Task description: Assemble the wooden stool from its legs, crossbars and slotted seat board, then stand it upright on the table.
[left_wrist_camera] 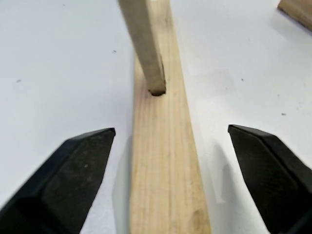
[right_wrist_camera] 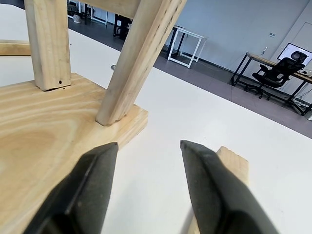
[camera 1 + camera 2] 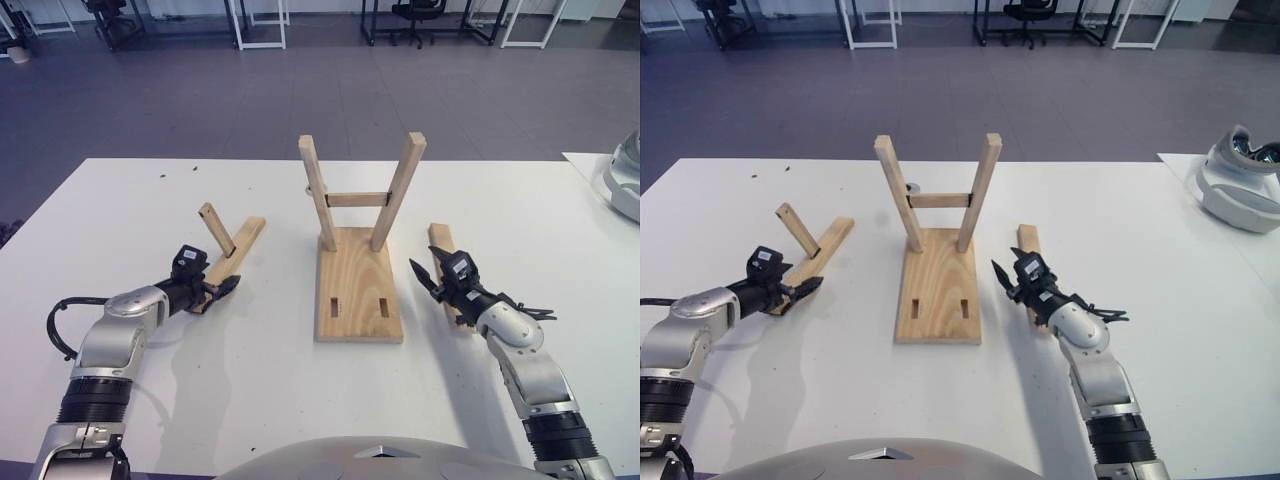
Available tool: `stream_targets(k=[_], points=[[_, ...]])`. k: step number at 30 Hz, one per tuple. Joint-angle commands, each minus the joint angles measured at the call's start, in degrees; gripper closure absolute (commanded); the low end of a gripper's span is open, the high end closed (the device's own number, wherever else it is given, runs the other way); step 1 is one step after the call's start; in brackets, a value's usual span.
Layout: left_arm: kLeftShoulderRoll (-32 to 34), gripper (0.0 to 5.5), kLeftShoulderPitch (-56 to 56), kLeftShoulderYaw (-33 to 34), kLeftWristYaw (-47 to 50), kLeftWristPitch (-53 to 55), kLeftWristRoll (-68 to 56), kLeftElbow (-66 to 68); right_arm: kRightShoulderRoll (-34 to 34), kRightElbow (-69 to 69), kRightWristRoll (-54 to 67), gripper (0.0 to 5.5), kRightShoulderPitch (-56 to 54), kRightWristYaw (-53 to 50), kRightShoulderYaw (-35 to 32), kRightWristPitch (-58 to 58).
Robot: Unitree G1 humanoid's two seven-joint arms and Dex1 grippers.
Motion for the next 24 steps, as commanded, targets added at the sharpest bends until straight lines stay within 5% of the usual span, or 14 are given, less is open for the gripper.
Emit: stream_targets(k=[1,14,24], points=[[0.86,1.27,0.83,0.03,0.17,-1.53,2.13,2.31,0.13,0.4,-0.37,3.11,0.22,-0.25,-0.04,-0.57],[-0.09,1.27,0.85,1.2,-4.07,-3.47,0.65,3.39,0.02,-0.23,0.19,3.11,-0.69,0.02,-0.78,0.22],[0.6,3.0,1.25,1.32,-4.24,-3.82,1.24,4.89,0.21,-0.25,0.19,3.11,-0.67,-0.02,-0.74,0.49]])
